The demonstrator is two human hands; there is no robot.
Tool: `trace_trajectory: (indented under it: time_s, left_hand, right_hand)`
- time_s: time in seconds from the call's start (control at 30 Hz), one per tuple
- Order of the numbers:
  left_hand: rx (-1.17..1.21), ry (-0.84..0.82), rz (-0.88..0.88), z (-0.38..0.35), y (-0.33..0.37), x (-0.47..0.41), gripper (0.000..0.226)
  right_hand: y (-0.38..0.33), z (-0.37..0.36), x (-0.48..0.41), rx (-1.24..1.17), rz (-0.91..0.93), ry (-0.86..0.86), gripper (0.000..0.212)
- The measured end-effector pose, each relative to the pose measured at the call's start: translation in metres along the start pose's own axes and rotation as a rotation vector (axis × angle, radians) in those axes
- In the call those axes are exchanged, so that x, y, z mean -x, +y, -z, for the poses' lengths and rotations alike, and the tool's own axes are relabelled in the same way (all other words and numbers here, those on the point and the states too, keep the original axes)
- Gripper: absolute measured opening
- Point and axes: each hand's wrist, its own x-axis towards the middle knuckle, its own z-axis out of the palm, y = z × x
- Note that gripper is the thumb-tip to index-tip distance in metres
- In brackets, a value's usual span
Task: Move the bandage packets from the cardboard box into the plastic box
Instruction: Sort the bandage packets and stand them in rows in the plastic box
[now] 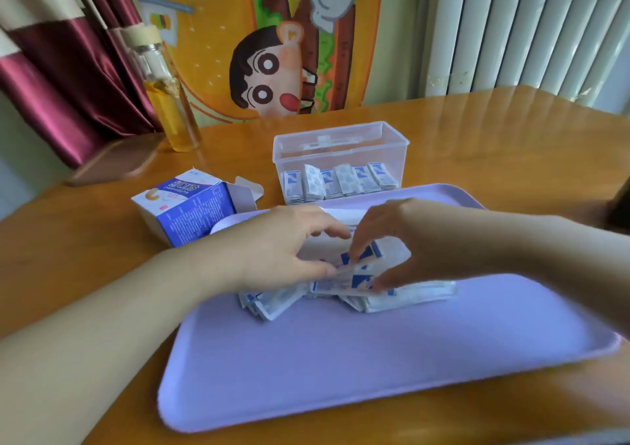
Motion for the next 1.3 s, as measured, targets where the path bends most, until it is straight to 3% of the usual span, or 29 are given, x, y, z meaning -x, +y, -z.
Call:
trace_trajectory:
  time_s: [0.13, 0.47, 0.6, 0.7, 0.8, 0.97, 1.07, 1.17, 1.3]
  left_hand:
    - [-0.112, -0.031, -0.018, -0.018, 0.003, 0.005, 0.069]
    - [-0.041, 0.013, 0.063, -0.019, 0.005, 0.015, 0.069]
    - [-0.045, 0.037, 0.106, -0.011, -0.002, 0.023, 0.059]
    - [0.085, 0.034, 0.156, -0.006, -0.009, 0.024, 0.035]
    - [0.176, 0.052, 0.166, -0.004, -0.012, 0.021, 0.031]
    - [-0.089, 0.033, 0.124, -0.011, -0.011, 0.012, 0.037]
    - [-0.139, 0.014, 0.128, -0.017, -0.013, 0.008, 0.044]
    - [-0.128, 0.007, 0.122, -0.02, -0.015, 0.004, 0.046]
    - [-0.125, 0.01, 0.131, -0.022, -0.015, -0.001, 0.047]
  right_hand:
    - [-0.007, -0.017, 0.006, 0.084, -0.009, 0.008, 0.049]
    - [-0.012, -0.019, 0.003, -0.091, -0.071, 0.133, 0.013]
    - [-0.017, -0.023, -0.004, -0.084, -0.097, 0.145, 0.016]
    - [-0.019, -0.024, -0.004, -0.07, -0.073, 0.146, 0.01]
    - [-0.019, -0.022, -0.002, 0.0, -0.047, 0.265, 0.007]
    - [-0.017, -0.004, 0.01, 0.058, -0.047, 0.471, 0.011]
    - [-0.024, -0.004, 0.021, 0.059, 0.012, 0.401, 0.009]
    - [-0.035, -0.019, 0.027, 0.053, 0.023, 0.211, 0.009]
    - [-0.044, -0.026, 0.027, 0.029, -0.045, 0.068, 0.031]
